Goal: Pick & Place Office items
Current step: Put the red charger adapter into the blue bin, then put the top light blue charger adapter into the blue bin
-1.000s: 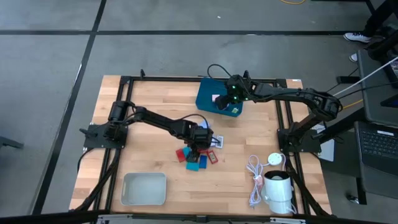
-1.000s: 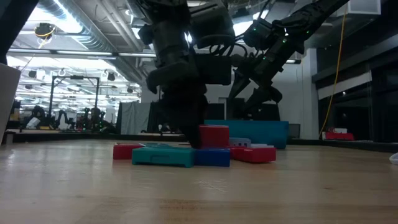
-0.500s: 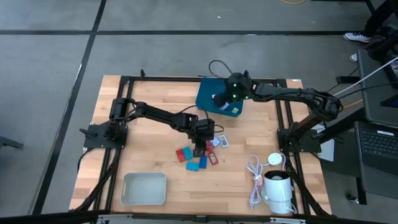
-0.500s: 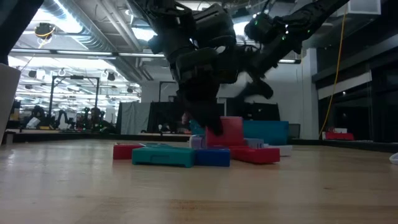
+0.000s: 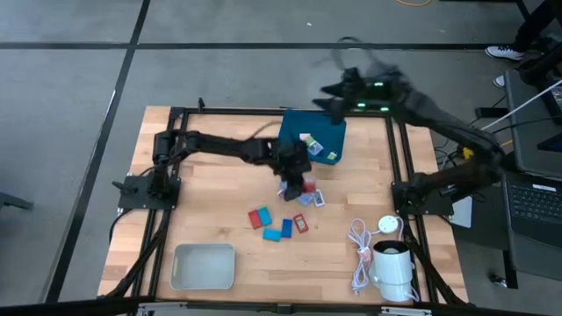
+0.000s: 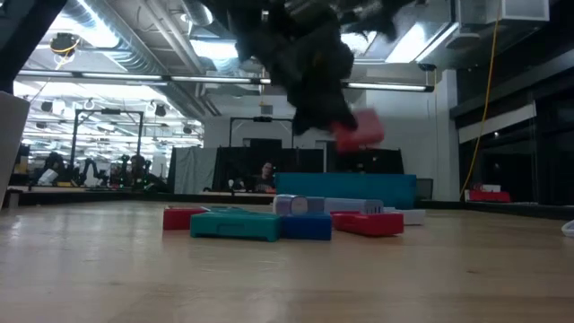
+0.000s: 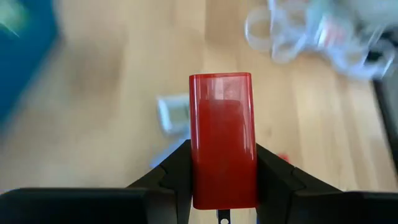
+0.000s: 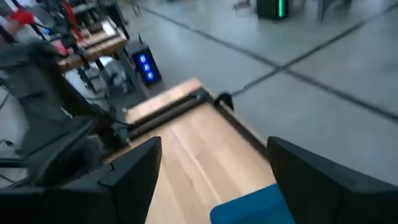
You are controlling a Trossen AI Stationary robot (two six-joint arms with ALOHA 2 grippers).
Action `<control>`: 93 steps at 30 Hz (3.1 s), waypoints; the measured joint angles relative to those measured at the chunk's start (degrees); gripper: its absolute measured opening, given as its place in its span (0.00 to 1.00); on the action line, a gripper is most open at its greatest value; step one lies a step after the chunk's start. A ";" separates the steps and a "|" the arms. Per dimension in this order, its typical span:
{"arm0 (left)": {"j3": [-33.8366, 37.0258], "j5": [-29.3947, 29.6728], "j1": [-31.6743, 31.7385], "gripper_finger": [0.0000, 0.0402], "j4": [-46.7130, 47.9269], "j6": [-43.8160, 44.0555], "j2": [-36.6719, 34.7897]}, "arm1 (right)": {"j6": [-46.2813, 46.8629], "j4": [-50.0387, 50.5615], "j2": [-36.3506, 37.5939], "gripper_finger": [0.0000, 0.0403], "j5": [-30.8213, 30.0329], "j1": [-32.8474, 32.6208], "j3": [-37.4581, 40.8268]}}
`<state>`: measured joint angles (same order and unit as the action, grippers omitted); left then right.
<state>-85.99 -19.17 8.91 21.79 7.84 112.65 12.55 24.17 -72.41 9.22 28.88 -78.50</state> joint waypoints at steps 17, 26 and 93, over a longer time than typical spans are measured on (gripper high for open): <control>-4.51 1.76 23.53 0.29 0.26 -4.50 1.52 | -1.31 9.21 20.13 0.74 -13.71 0.72 -0.09; -5.15 1.13 25.52 0.65 0.23 -4.26 1.63 | -5.21 8.86 17.32 0.74 -13.08 0.70 -0.04; -5.50 14.99 1.29 0.55 21.08 25.66 13.98 | -4.01 7.18 15.74 0.74 -7.66 0.70 -0.04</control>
<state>-91.48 -4.18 10.20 42.87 33.50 126.63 8.54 31.35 -56.66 1.56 29.58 -78.54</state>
